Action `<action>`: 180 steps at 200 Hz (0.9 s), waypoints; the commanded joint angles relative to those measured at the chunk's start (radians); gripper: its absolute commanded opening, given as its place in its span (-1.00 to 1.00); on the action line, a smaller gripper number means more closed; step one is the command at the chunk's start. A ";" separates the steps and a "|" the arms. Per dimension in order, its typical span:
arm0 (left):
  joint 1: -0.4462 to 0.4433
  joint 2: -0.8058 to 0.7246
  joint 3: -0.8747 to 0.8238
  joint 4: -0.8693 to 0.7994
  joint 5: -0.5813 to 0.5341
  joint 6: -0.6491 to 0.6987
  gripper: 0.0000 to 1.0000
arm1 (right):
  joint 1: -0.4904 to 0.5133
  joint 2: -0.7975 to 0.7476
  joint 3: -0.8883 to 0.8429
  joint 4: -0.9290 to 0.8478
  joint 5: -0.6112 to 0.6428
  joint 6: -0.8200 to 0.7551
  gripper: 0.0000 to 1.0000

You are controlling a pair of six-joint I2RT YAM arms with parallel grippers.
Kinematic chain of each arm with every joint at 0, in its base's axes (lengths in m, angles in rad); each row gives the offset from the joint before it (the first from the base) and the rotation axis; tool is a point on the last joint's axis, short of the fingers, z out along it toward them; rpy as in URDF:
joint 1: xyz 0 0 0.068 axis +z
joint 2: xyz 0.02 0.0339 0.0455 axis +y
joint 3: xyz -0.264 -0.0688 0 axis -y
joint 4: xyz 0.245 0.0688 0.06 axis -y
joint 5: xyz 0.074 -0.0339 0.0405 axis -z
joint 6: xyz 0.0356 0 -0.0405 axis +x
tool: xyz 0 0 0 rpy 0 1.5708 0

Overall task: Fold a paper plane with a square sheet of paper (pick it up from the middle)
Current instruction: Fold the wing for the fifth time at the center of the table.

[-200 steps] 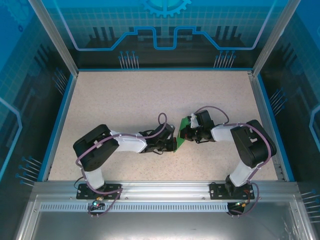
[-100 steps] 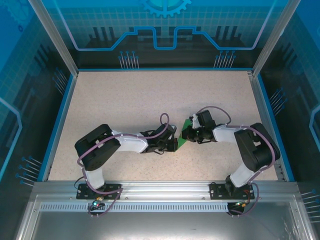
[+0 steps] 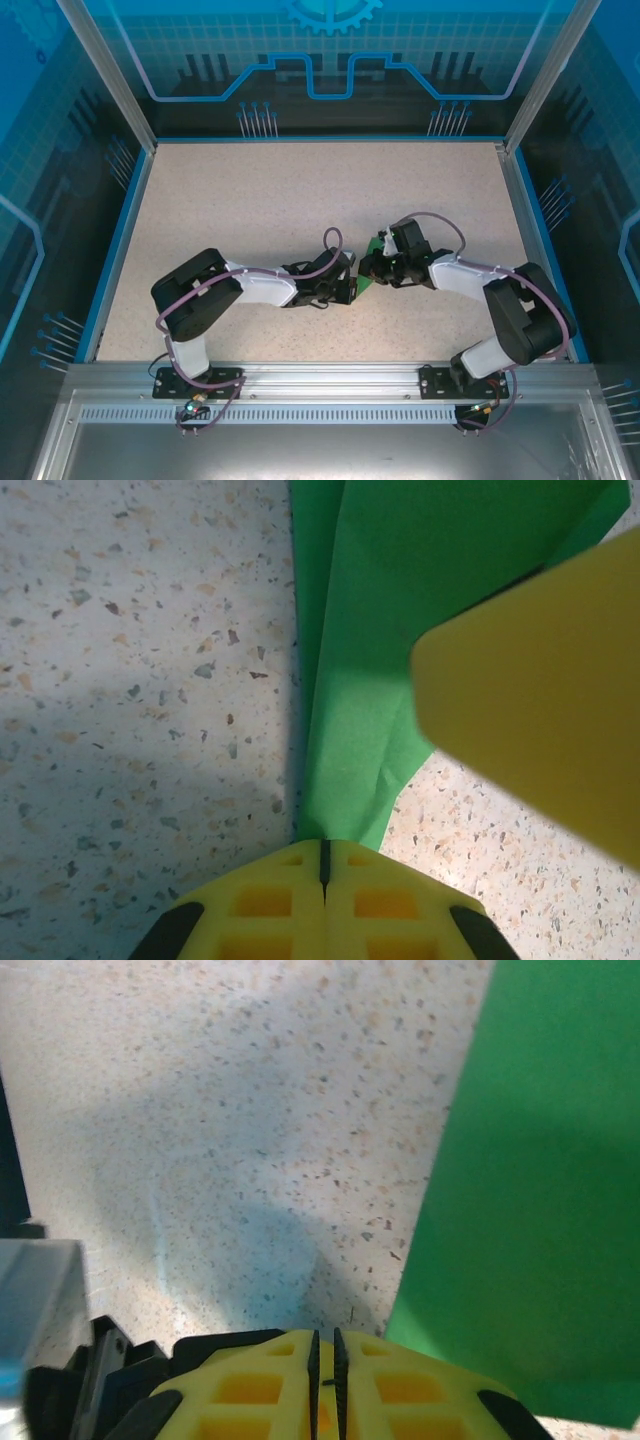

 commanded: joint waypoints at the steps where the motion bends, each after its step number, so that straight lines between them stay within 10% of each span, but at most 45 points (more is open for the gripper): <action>1: -0.009 0.077 -0.037 -0.125 -0.057 0.040 -1.00 | 0.040 0.025 -0.010 0.049 0.035 0.072 -0.71; 180: -0.021 0.042 -0.067 -0.242 -0.090 0.103 -1.00 | -0.086 0.233 0.101 0.043 0.097 -0.083 -0.79</action>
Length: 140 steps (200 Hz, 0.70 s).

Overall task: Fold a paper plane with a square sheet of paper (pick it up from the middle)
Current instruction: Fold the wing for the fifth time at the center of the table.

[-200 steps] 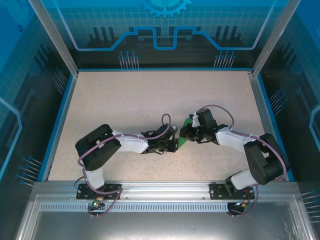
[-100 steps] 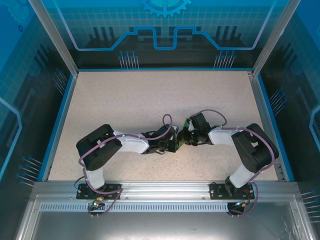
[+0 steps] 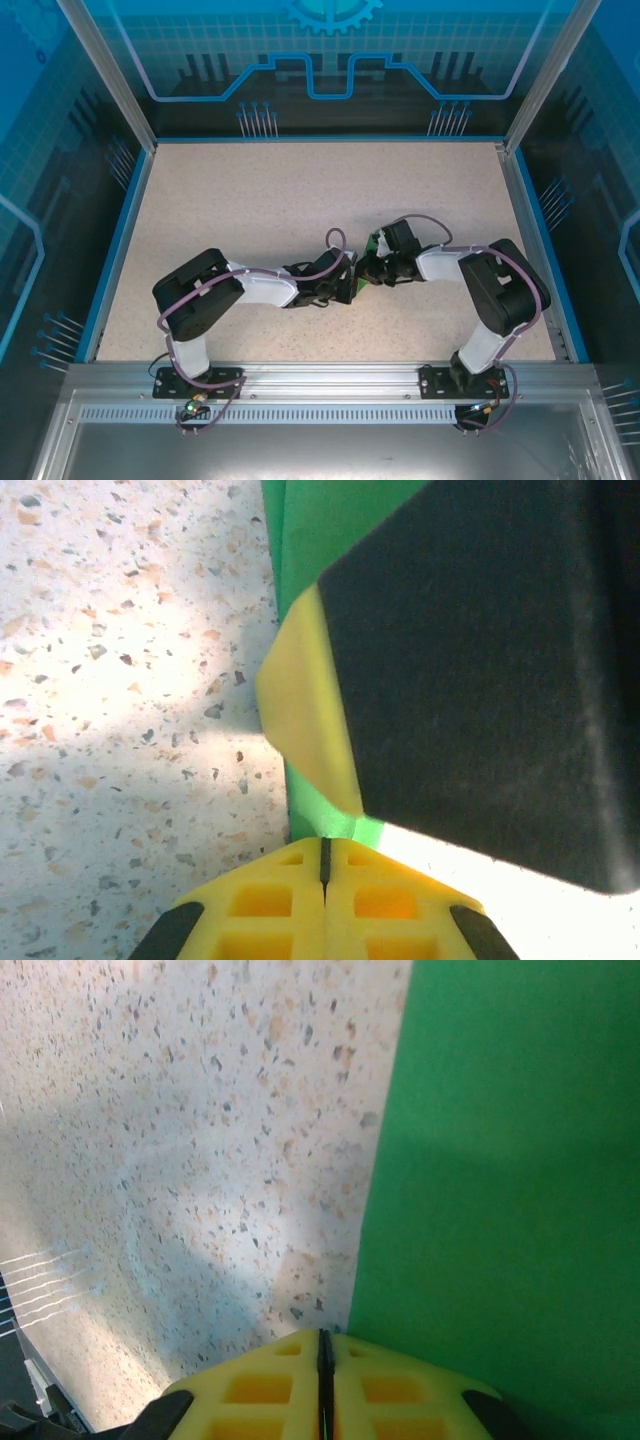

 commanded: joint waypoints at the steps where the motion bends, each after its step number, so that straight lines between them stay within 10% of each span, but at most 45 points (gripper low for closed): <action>1: -0.015 0.037 -0.067 -0.259 -0.036 0.038 -1.00 | -0.066 0.036 0.042 -0.009 0.114 -0.047 -0.79; 140: -0.018 0.007 -0.107 -0.315 -0.047 0.040 -1.00 | -0.164 0.187 0.275 -0.125 0.124 -0.144 -0.81</action>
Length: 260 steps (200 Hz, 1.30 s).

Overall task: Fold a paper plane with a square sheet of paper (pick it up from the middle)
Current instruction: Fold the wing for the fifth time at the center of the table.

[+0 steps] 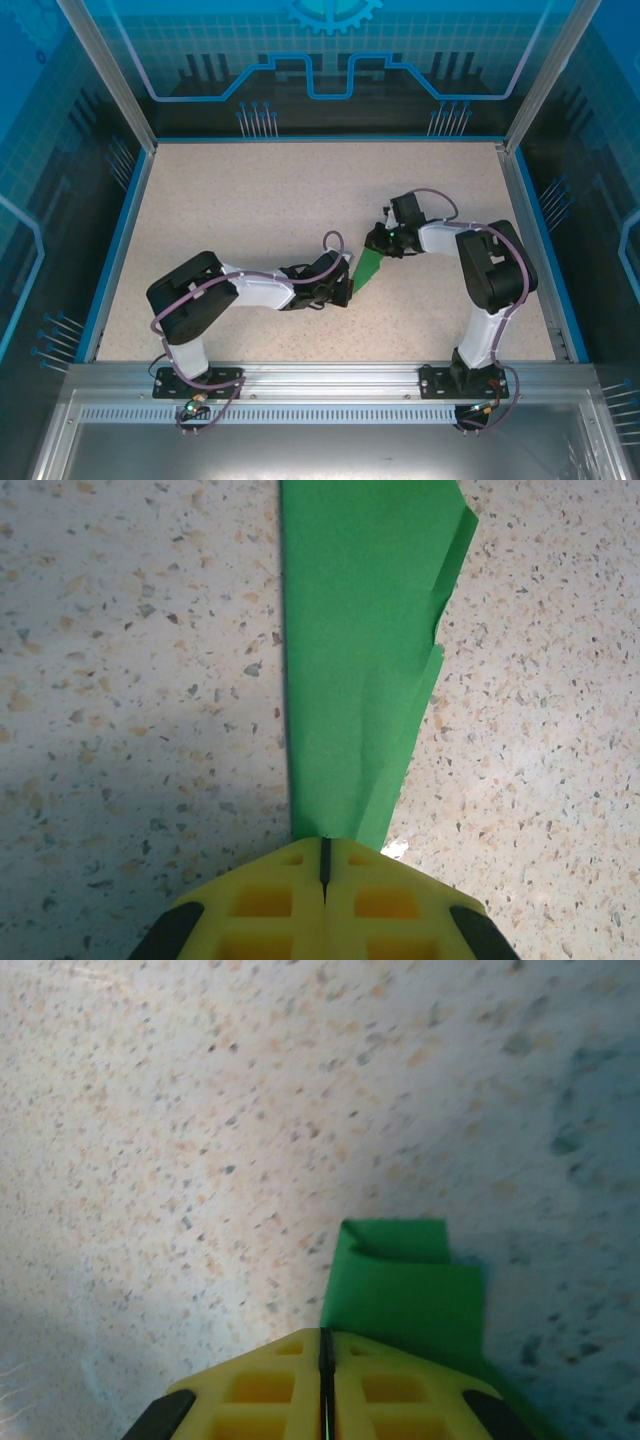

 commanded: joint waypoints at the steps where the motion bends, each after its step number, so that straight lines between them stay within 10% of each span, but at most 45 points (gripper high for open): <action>1: -0.007 0.045 -0.077 -0.277 -0.015 0.029 -1.00 | -0.034 0.035 0.032 -0.031 0.026 -0.029 -0.81; 119: -0.009 0.083 -0.026 -0.267 -0.002 0.045 -1.00 | 0.098 -0.346 -0.142 -0.113 -0.060 0.040 -0.80; 260: -0.009 0.044 -0.081 -0.248 -0.007 0.039 -1.00 | 0.109 -0.035 -0.079 -0.002 0.027 0.001 -0.85</action>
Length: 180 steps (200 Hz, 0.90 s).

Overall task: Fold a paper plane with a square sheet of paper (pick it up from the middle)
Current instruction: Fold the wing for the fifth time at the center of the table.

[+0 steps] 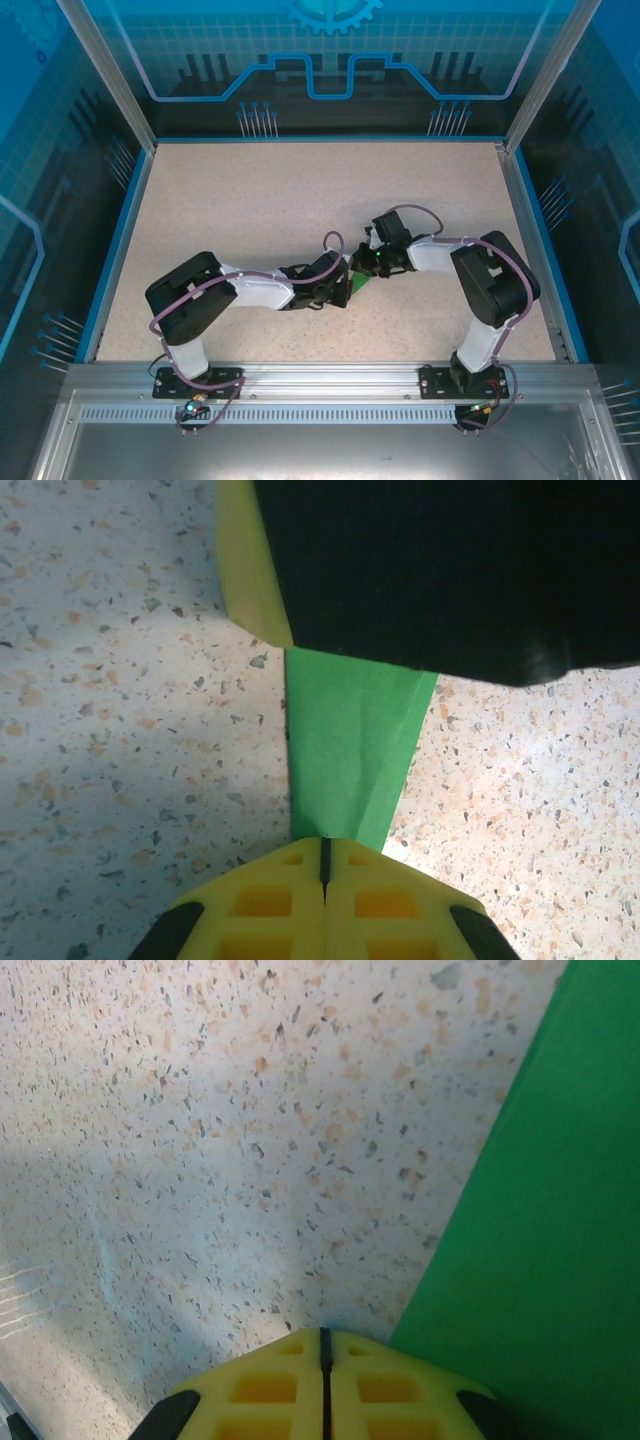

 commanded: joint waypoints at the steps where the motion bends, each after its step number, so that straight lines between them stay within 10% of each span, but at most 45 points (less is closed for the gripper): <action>1: -0.009 0.049 -0.079 -0.233 -0.007 0.018 -1.00 | -0.055 0.050 0.038 -0.015 0.061 -0.068 -0.85; 180: -0.008 0.041 -0.052 -0.278 -0.001 0.020 -1.00 | -0.265 0.182 0.281 -0.051 -0.012 -0.127 -0.84</action>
